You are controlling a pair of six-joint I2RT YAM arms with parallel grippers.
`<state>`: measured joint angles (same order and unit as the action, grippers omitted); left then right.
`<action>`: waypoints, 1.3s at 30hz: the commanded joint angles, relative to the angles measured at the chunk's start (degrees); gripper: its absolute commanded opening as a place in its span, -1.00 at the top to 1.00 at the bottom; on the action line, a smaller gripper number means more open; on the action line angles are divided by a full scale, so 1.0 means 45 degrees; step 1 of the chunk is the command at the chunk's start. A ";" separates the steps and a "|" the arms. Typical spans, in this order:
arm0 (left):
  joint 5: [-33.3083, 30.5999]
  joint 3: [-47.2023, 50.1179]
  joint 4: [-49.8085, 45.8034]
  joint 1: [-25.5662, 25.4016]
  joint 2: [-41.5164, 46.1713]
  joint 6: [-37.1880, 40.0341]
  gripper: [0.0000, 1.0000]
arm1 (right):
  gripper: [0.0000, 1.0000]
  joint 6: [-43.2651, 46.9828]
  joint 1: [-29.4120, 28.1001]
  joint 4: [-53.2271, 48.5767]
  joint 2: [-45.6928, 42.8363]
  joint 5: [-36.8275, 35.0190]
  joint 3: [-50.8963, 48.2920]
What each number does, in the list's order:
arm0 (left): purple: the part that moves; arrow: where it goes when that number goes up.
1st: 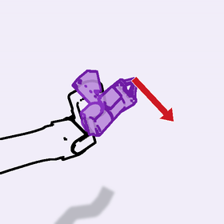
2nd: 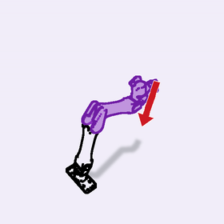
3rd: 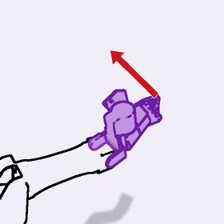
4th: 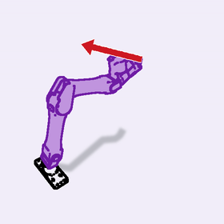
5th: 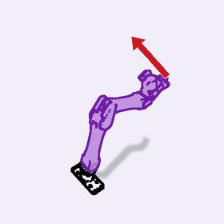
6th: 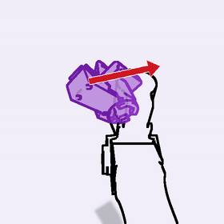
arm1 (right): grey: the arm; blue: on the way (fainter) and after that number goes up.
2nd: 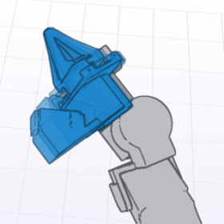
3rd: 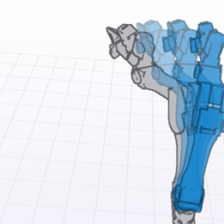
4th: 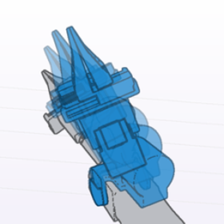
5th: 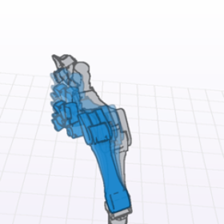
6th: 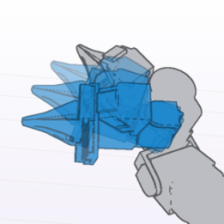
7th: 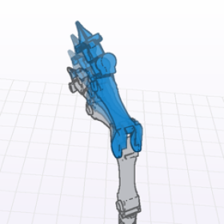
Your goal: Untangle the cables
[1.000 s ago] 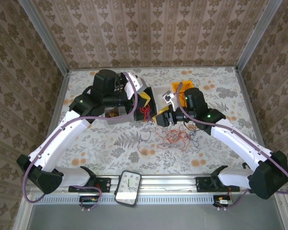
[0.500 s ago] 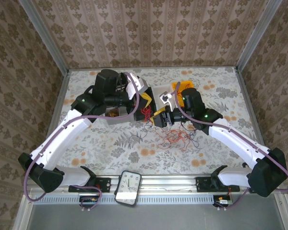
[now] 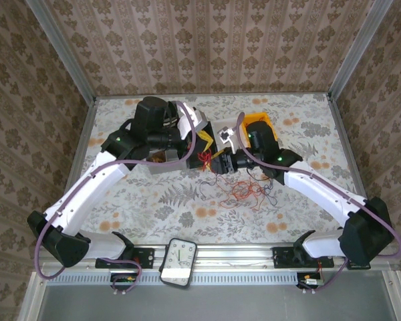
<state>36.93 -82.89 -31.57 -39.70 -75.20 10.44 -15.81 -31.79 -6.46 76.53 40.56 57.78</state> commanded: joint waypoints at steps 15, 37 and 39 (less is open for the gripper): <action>-0.0337 0.0664 0.0133 0.0528 0.0625 0.0100 1.00 | 0.98 -0.3262 0.2956 -0.0482 -0.1290 -0.7038 -0.2594; -0.3353 -0.2849 0.7828 -0.0802 -0.6898 -0.4234 1.00 | 1.00 -0.5749 0.3866 -0.2961 -0.2740 -1.0165 -0.5229; -0.3465 -0.4703 0.7903 -0.1014 -0.8813 -0.4229 1.00 | 1.00 -0.5676 0.3872 -0.2854 -0.2925 -1.0076 -0.5347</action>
<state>22.90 -95.66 -2.46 -43.16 -108.84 -4.73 -40.93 -14.61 -19.49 65.12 -3.27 34.76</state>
